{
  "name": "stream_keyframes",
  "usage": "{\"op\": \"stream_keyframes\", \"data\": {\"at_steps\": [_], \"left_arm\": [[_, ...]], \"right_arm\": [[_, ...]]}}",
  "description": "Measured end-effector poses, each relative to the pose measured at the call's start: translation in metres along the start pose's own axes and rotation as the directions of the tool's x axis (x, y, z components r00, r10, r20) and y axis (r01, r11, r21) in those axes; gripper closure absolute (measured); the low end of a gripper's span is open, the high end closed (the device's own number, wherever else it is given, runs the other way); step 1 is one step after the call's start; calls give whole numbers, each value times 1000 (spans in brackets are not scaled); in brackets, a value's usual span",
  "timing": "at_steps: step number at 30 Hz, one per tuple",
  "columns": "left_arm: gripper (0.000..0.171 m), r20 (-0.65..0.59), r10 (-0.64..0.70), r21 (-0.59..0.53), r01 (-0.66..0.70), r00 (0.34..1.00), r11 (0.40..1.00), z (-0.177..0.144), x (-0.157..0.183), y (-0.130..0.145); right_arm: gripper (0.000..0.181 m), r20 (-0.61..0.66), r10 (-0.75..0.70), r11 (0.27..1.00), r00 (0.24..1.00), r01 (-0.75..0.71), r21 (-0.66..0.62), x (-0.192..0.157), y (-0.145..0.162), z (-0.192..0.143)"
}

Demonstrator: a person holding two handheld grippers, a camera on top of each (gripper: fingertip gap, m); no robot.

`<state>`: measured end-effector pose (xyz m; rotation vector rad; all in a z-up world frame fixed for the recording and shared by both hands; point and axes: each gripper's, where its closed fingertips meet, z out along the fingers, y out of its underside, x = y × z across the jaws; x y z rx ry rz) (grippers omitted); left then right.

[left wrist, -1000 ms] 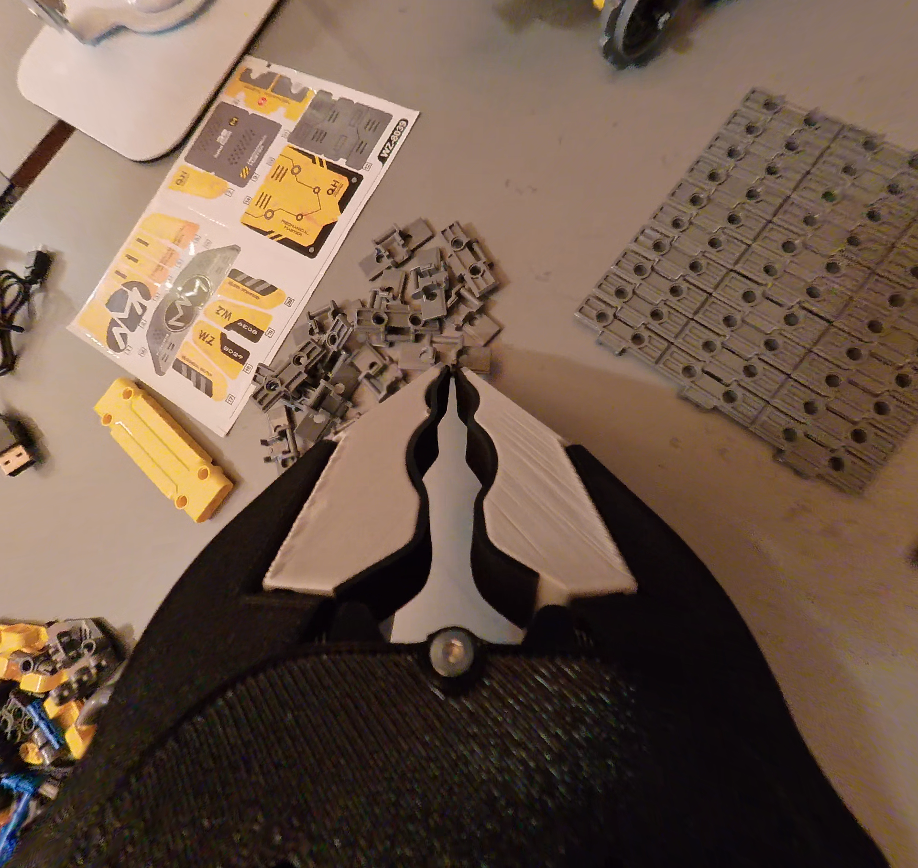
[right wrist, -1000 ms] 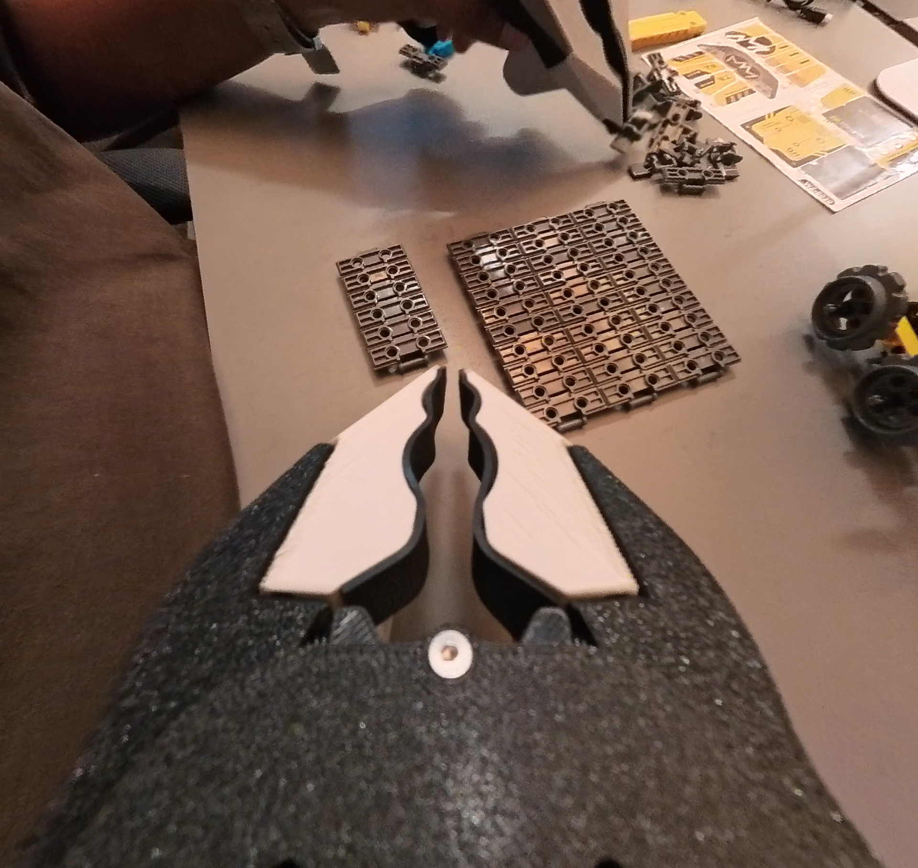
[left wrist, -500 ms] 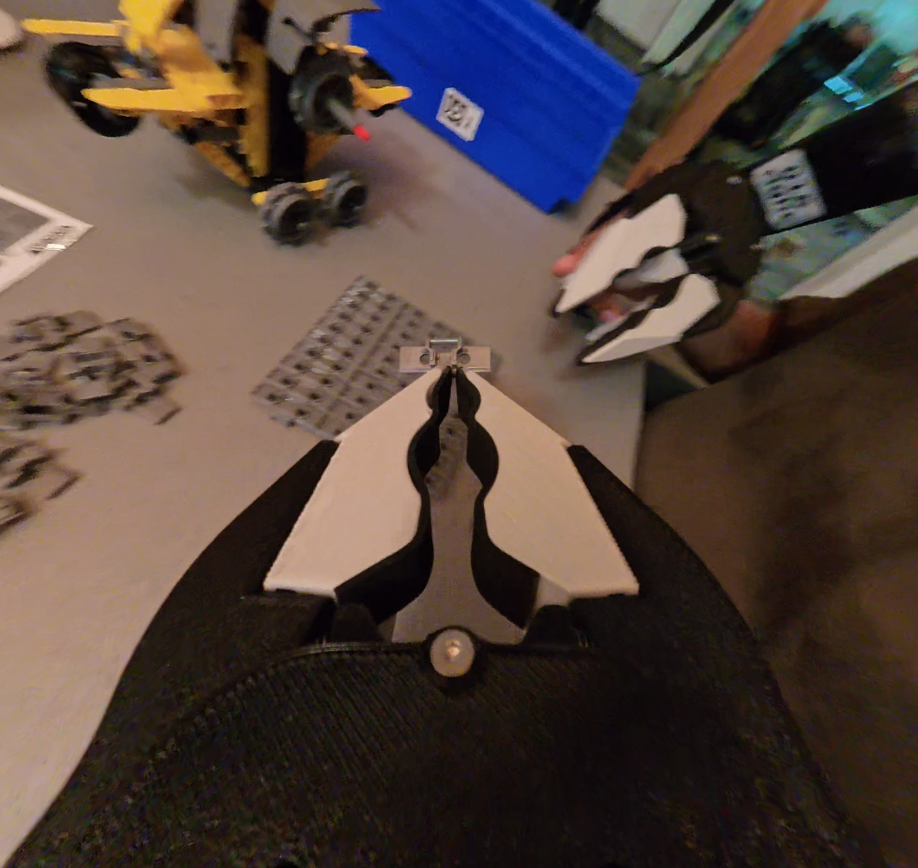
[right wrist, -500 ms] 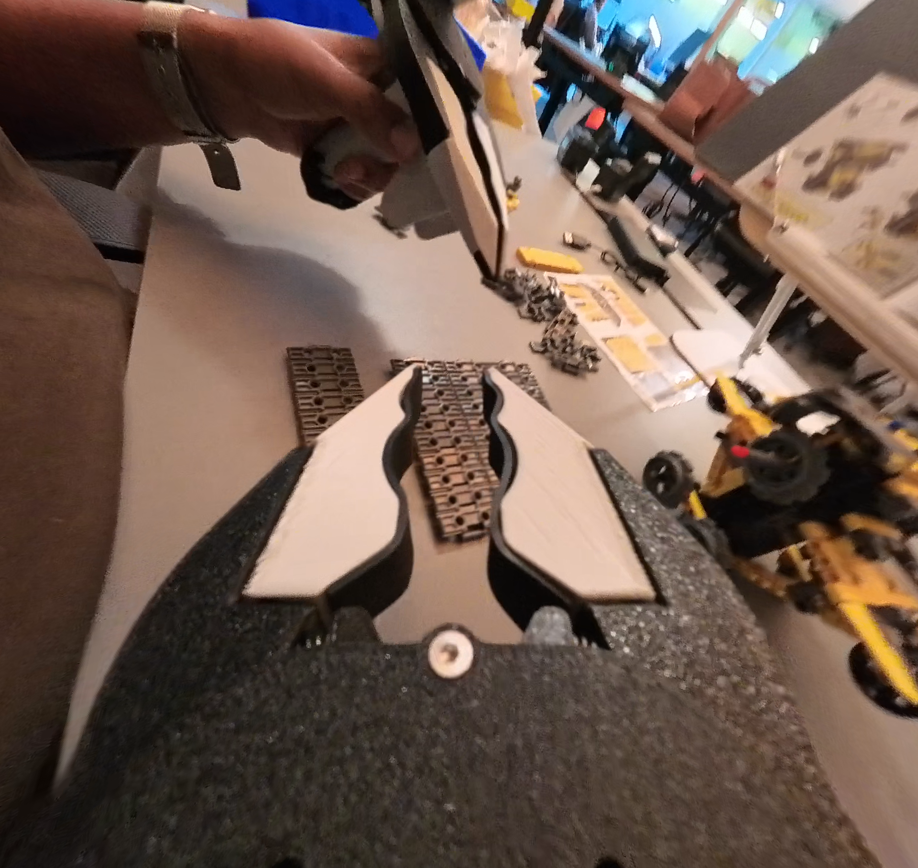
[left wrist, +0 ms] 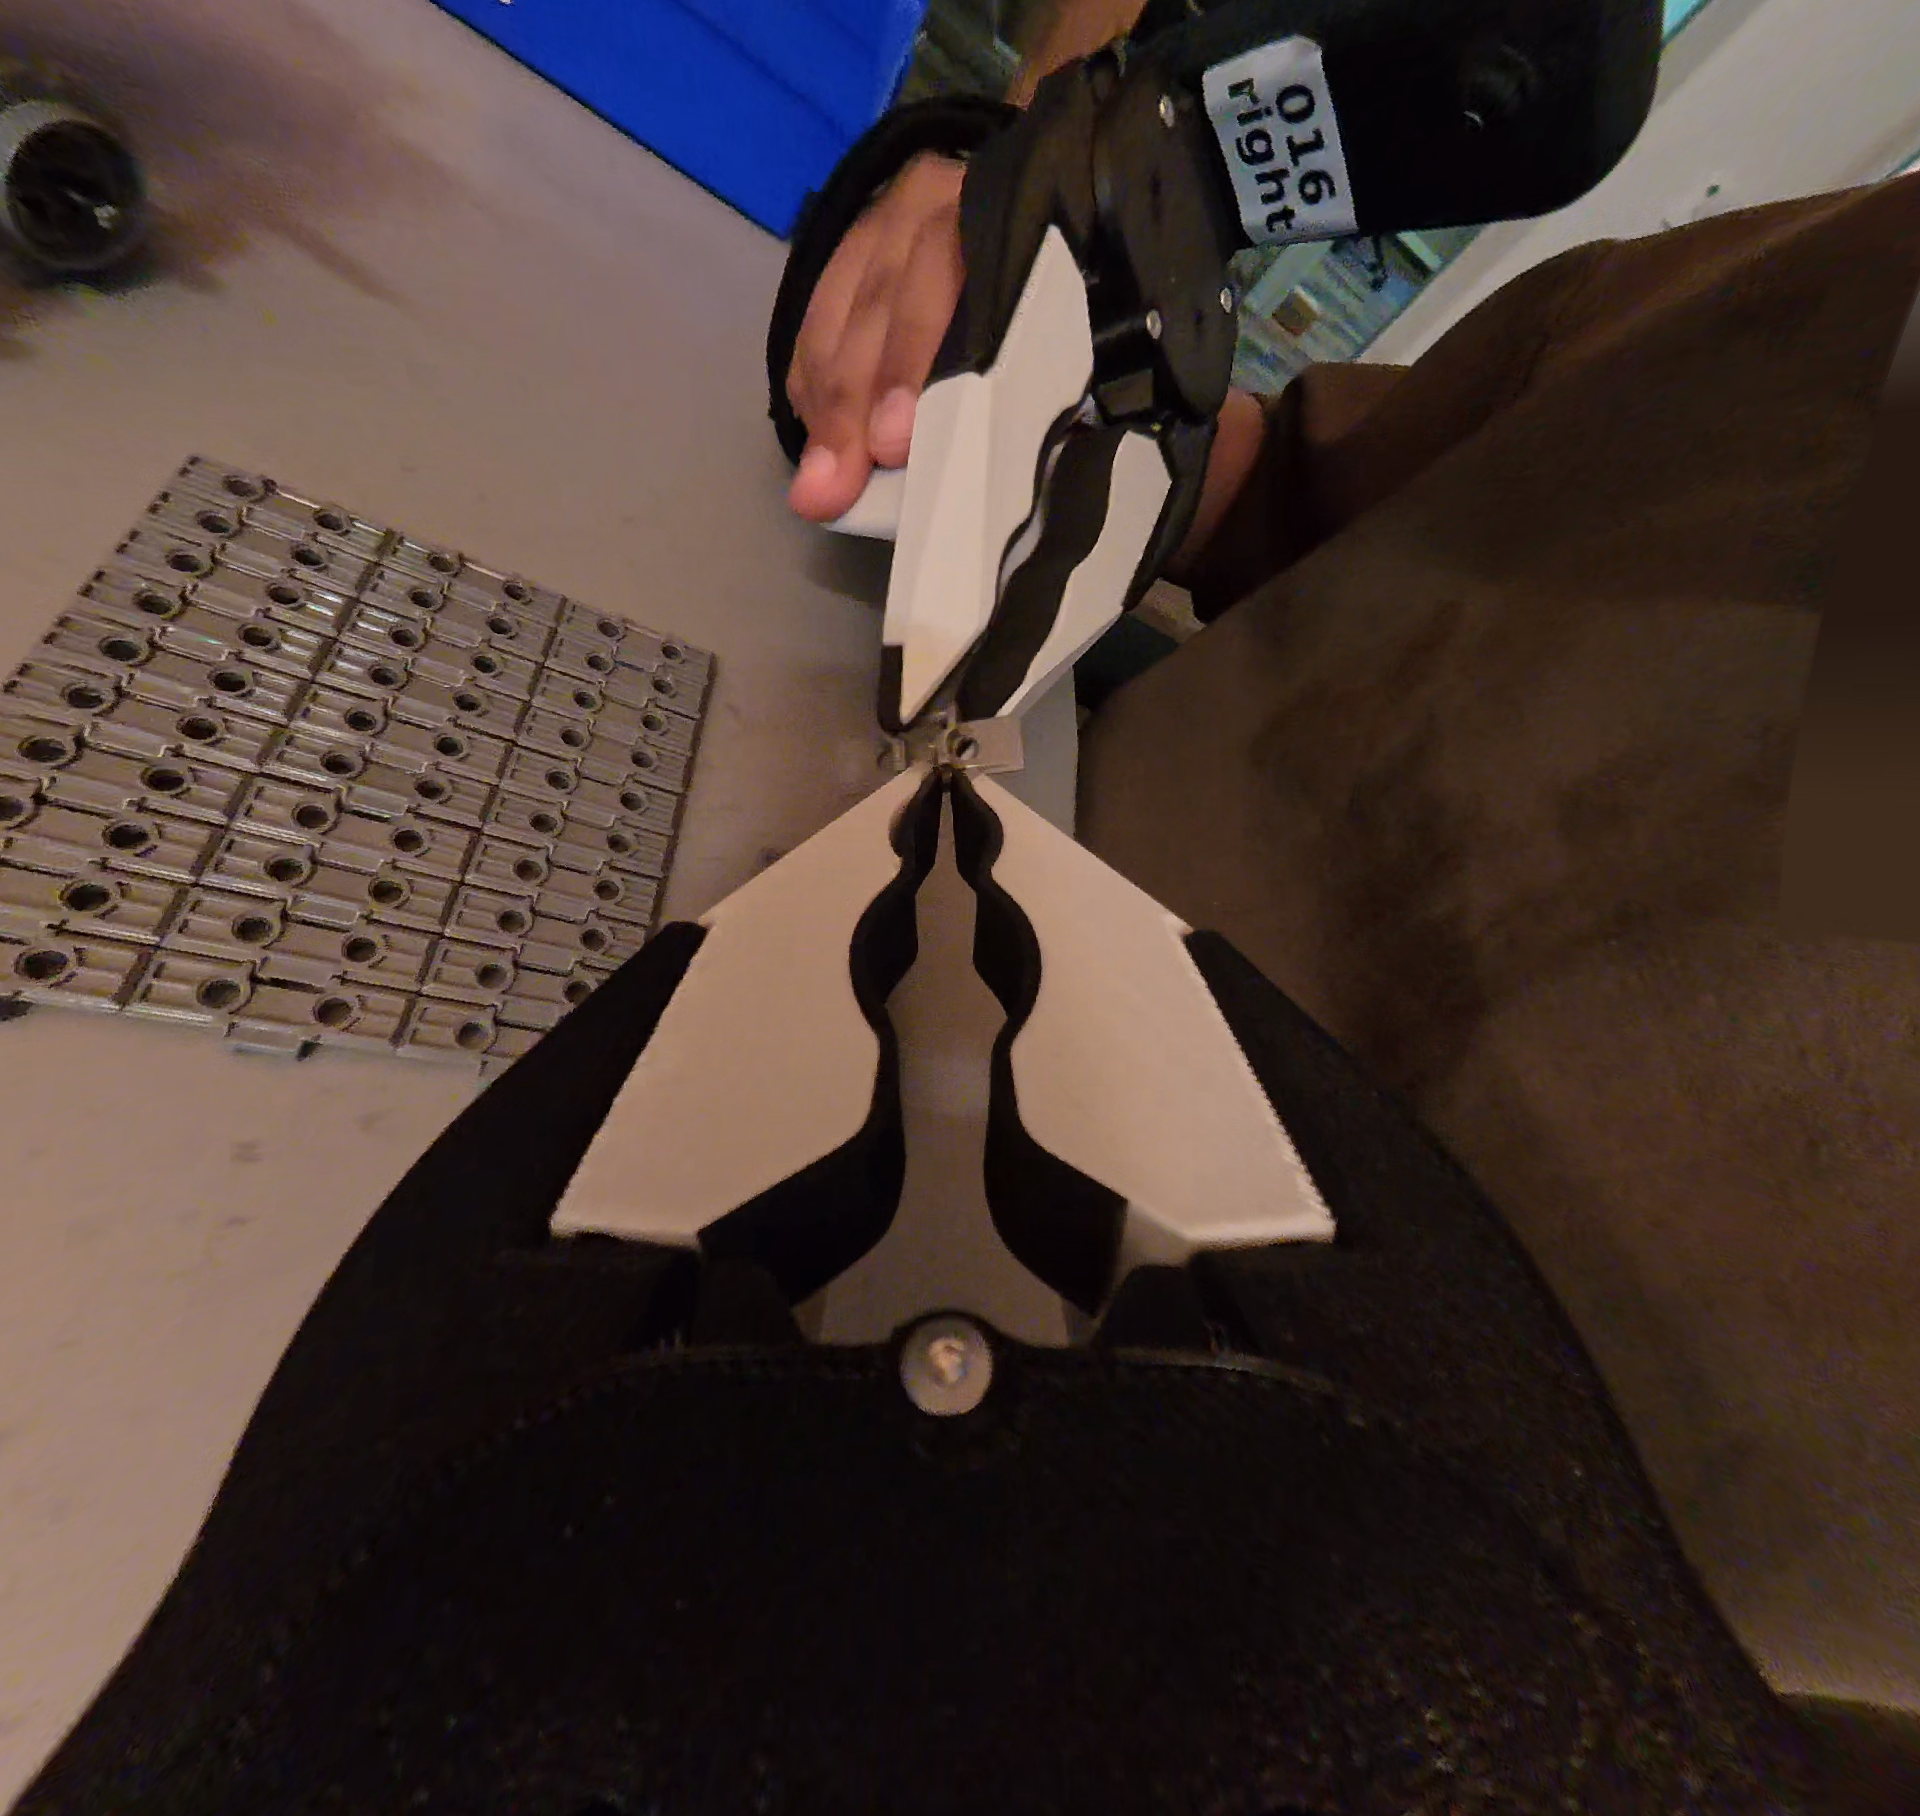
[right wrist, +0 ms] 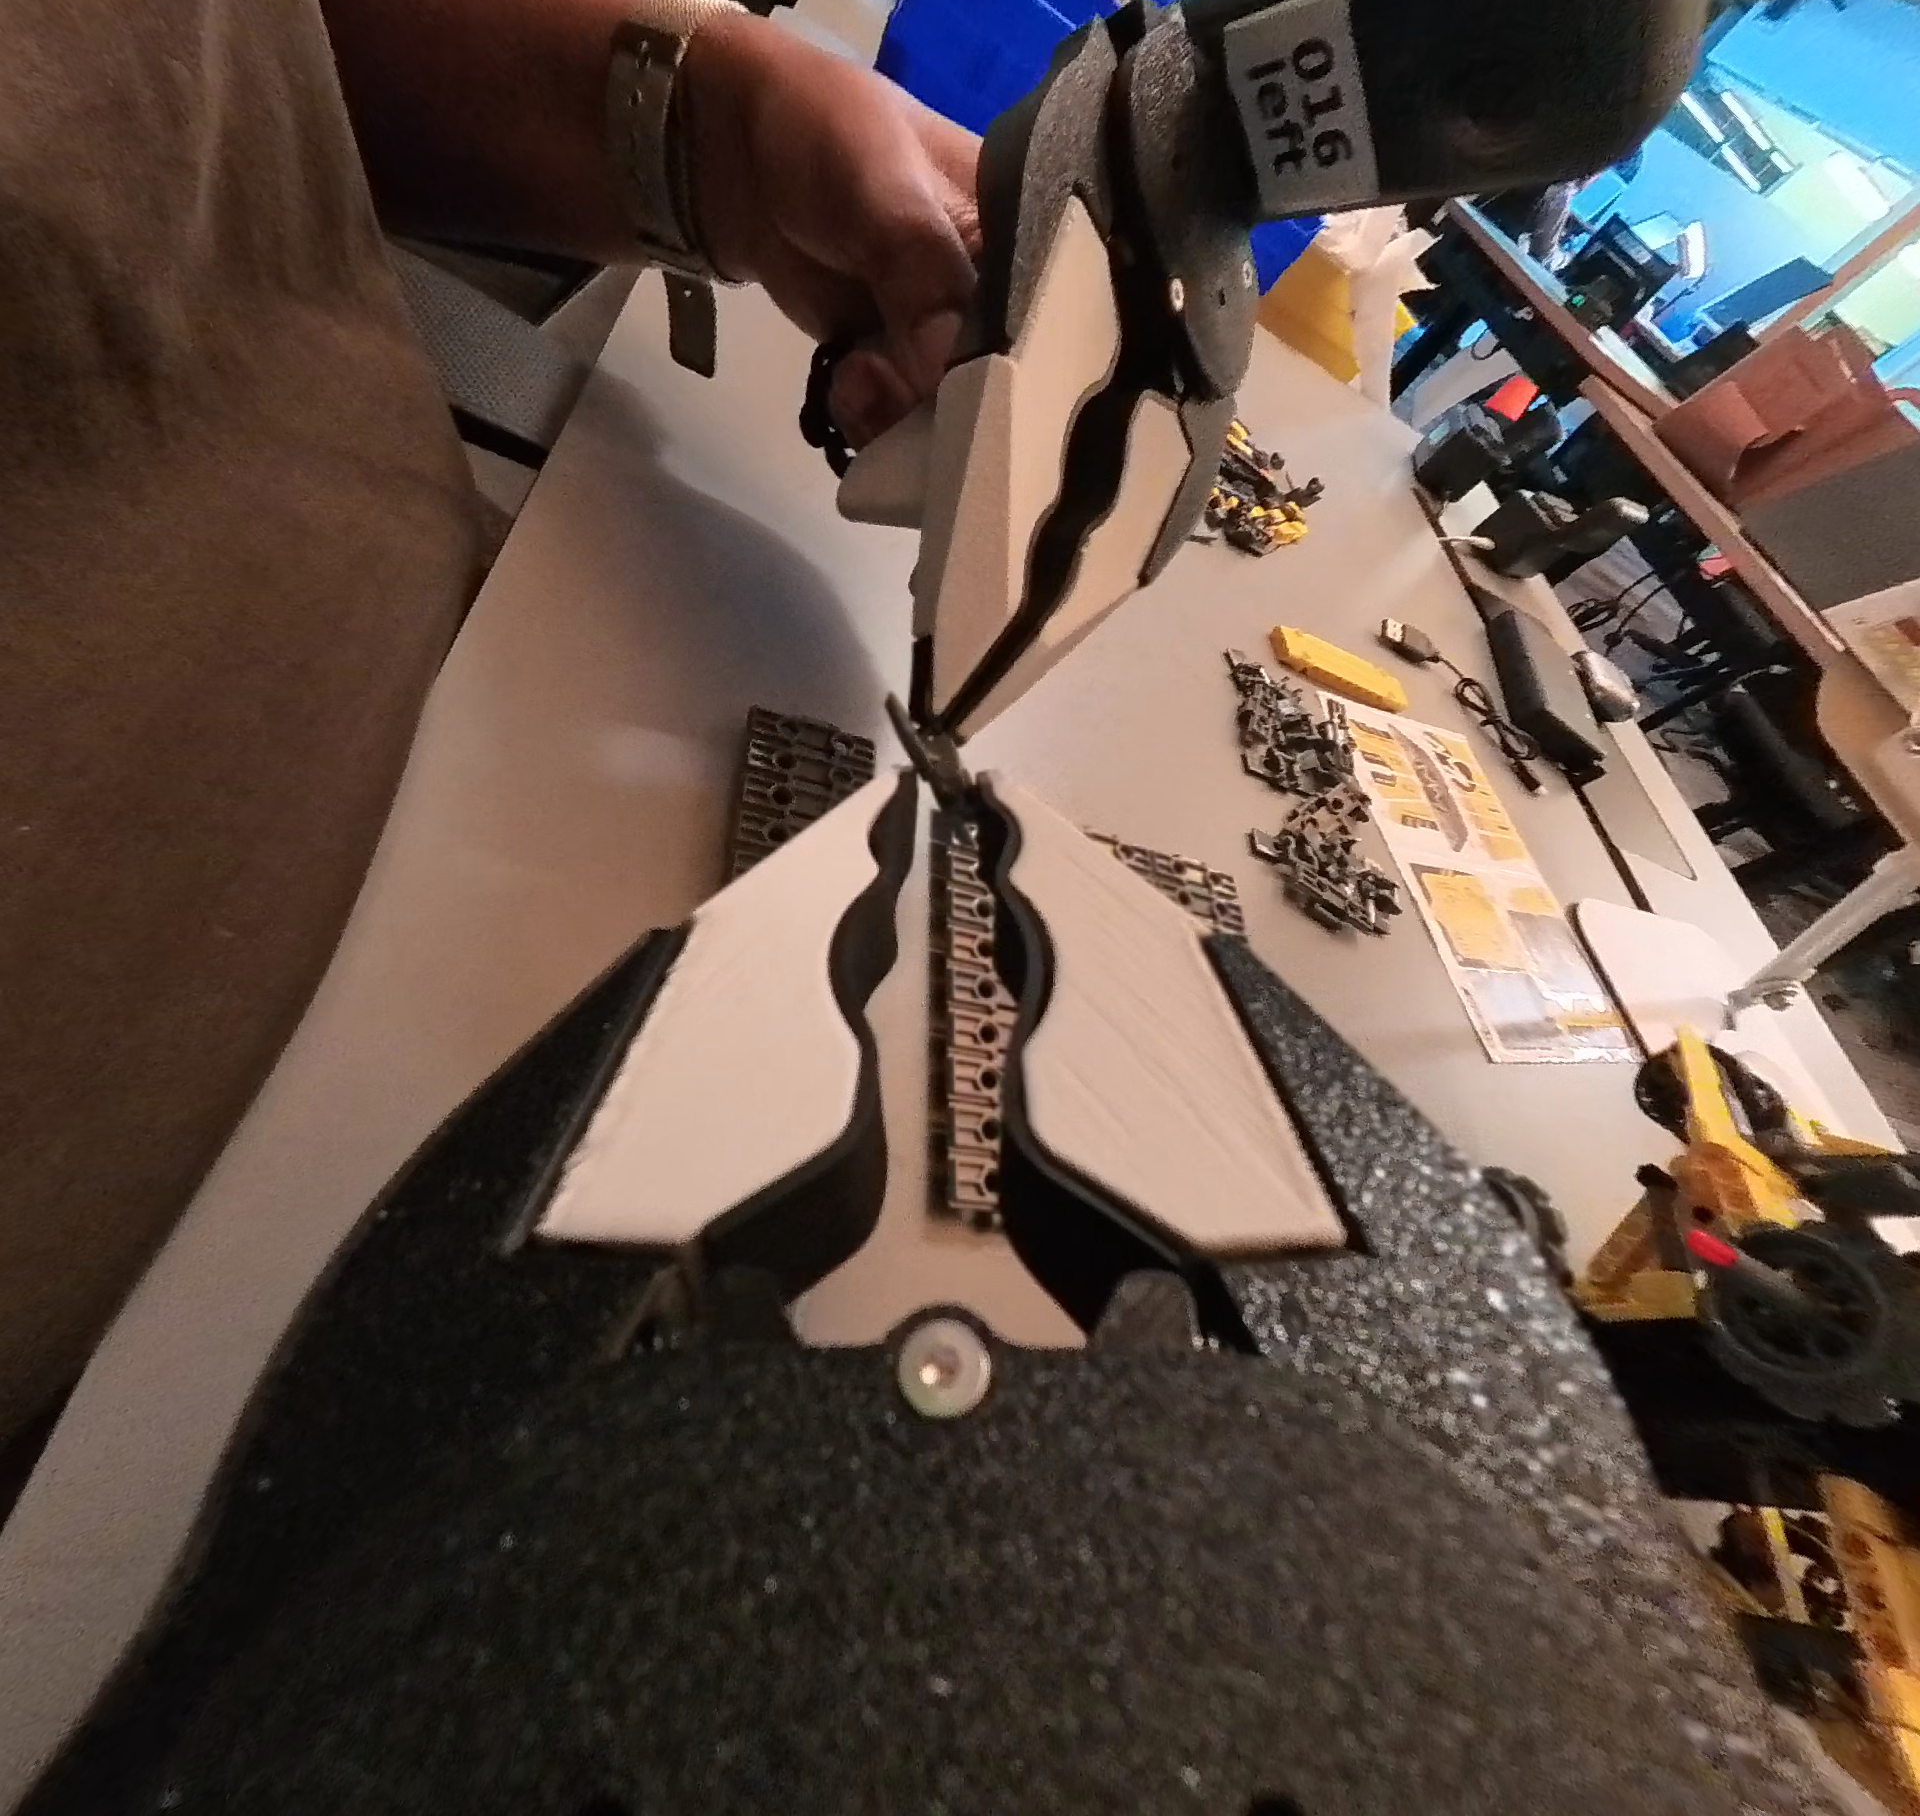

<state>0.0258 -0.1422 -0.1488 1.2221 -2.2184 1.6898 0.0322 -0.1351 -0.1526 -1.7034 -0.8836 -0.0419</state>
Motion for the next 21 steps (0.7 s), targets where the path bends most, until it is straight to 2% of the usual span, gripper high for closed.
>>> {"op": "stream_keyframes", "data": {"at_steps": [4,7,8,9,11,12,13,14,17,21], "left_arm": [[171,9,8,47,-8,1000,999,-3,-4,-7],[145,123,78,45,-84,989,995,-6,-17,-5],[138,178,124,13,-129,976,992,-5,-22,0],[130,229,176,-29,-174,957,984,-4,-26,6],[121,279,275,-116,-252,920,961,3,-28,20],[119,285,307,-142,-277,908,950,8,-27,25],[119,282,323,-158,-288,904,945,11,-26,29],[118,278,328,-172,-289,903,942,15,-25,33],[118,309,361,-220,-303,880,927,19,-32,41],[118,323,404,-262,-330,856,907,22,-35,48]], "right_arm": [[177,-7,84,996,996,-84,8,2,1,-5],[177,-14,319,947,948,-319,-43,7,12,-9],[177,16,443,894,897,-440,-84,3,18,-9],[177,64,580,812,812,-569,-133,-5,22,-9],[177,138,817,576,560,-784,-230,-22,27,-10],[177,153,889,459,432,-849,-262,-28,28,-10],[177,157,928,371,339,-883,-287,-32,29,-10],[177,139,947,319,290,-898,-303,-35,33,-9],[177,39,964,260,262,-907,-332,-38,51,-4],[178,34,984,175,174,-923,-343,-41,50,3]]}}
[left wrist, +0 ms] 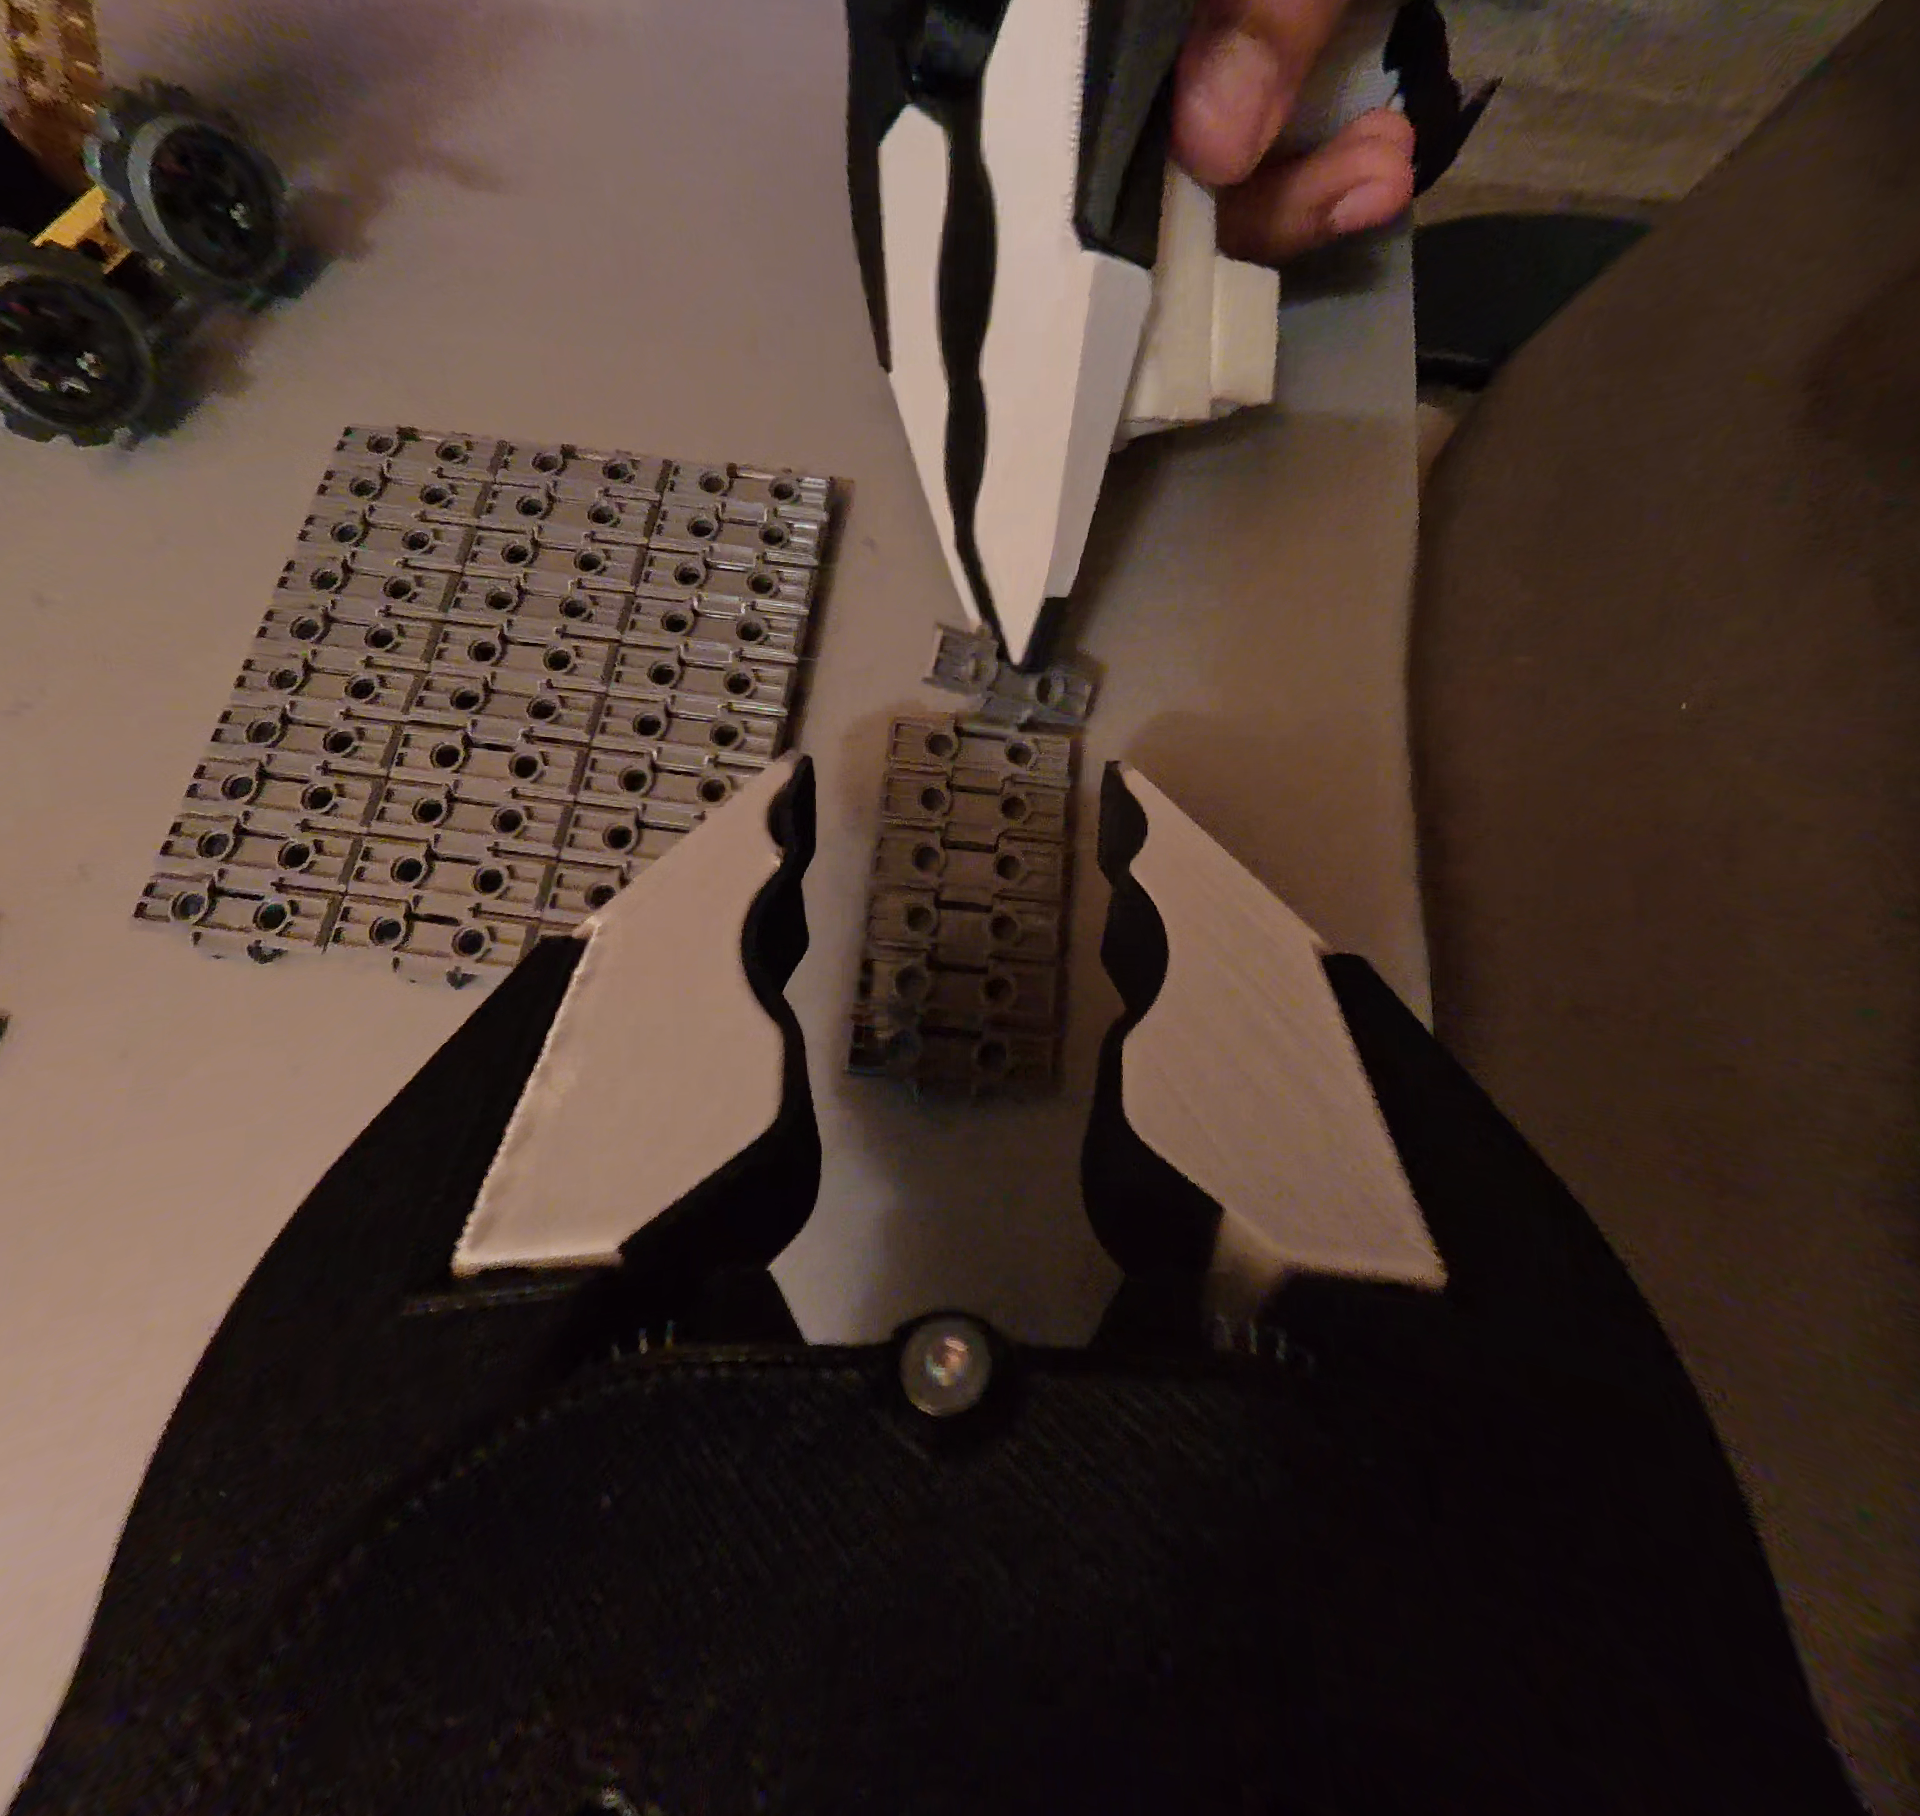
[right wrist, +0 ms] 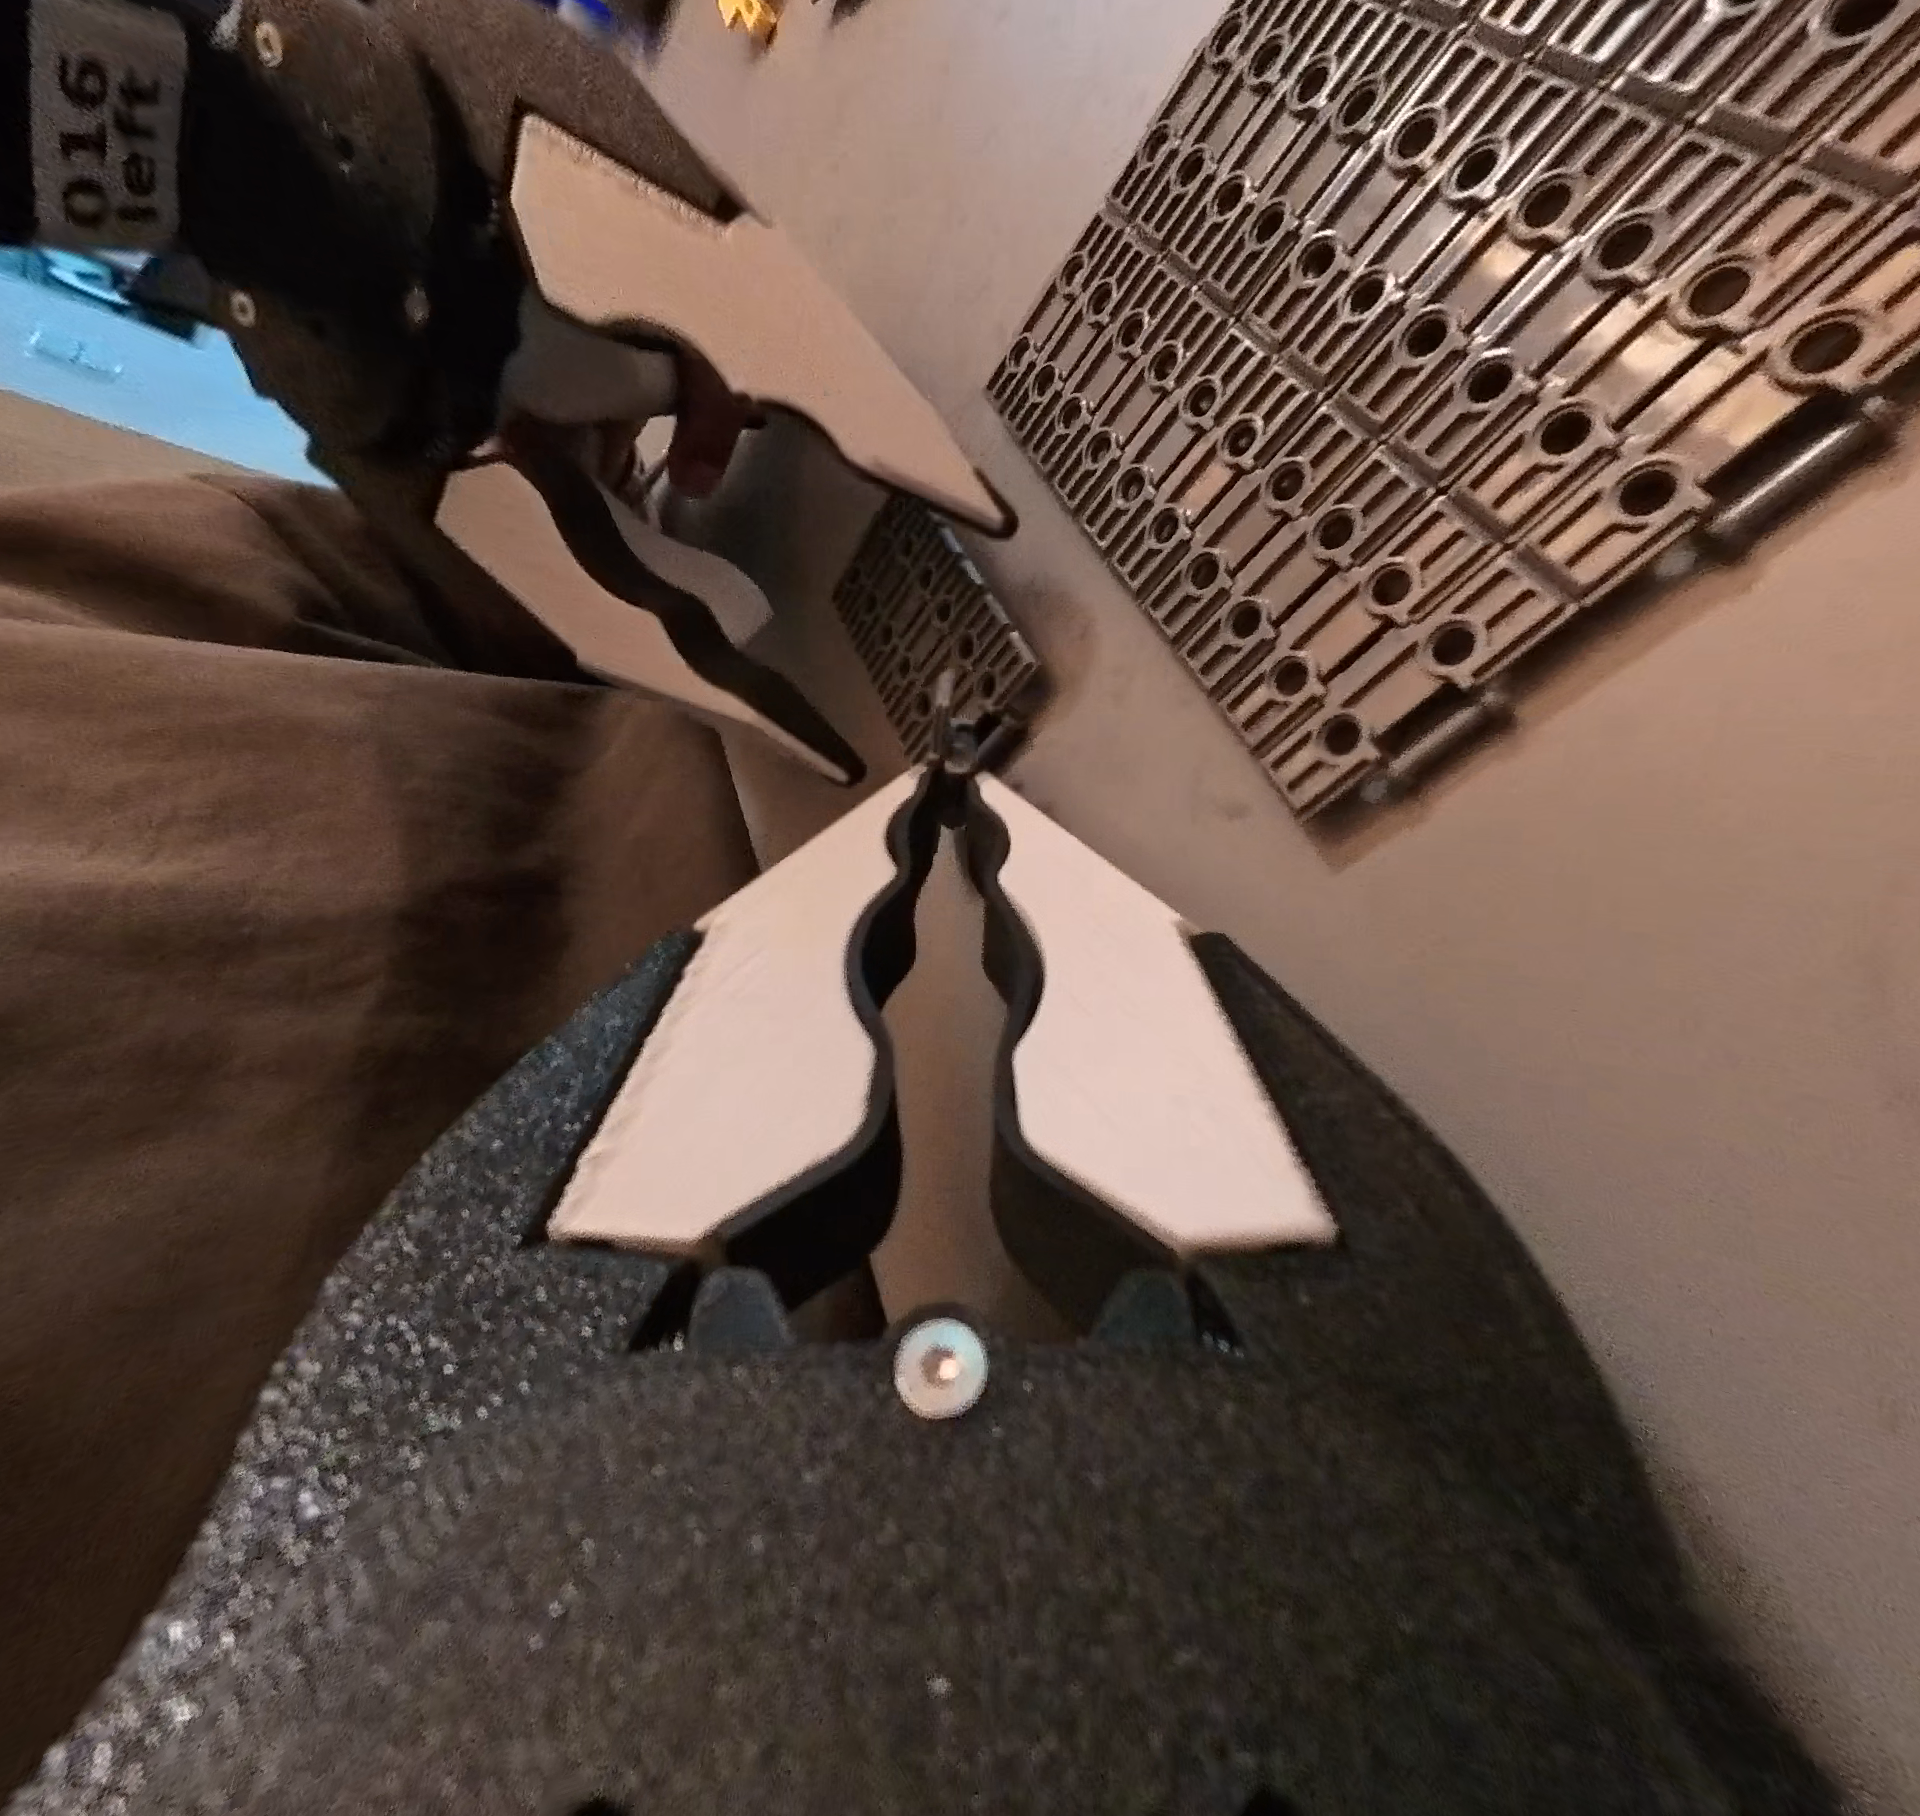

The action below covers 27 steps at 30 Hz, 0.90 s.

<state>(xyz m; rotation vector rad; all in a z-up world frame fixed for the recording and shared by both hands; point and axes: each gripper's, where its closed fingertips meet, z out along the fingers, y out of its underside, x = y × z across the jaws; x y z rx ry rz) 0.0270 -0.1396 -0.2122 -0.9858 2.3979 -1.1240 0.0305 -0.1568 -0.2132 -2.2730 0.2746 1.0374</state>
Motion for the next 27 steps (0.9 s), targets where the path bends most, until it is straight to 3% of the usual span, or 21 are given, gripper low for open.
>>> {"op": "stream_keyframes", "data": {"at_steps": [5,9,14,17,20,22,24,27], "left_arm": [[121,5,11,-11,-11,1000,1000,2,3,5],[123,19,23,-16,-22,1000,1000,3,3,6],[123,14,14,-29,-13,1000,1000,4,2,7],[123,8,4,-30,-4,1000,1000,4,2,7],[123,0,-1,-40,1,1000,999,5,3,8],[123,-5,-4,-47,4,1000,999,6,3,9],[123,-2,-2,-50,1,1000,999,6,3,10],[124,11,1,-47,0,1000,999,6,2,9]], "right_arm": [[175,-6,24,999,1000,-24,-24,3,0,2],[156,-46,-10,999,999,8,-51,3,-1,-3],[148,-201,-293,955,935,276,-110,5,-5,-14],[140,-301,-595,803,745,561,-200,5,-13,-17],[139,-245,-840,541,484,780,-314,-2,-10,-12],[145,-204,-921,387,332,843,-374,2,-12,-11],[145,-146,-949,316,280,859,-403,6,-13,-9],[144,-63,-945,317,320,860,-399,7,-11,-4]]}}
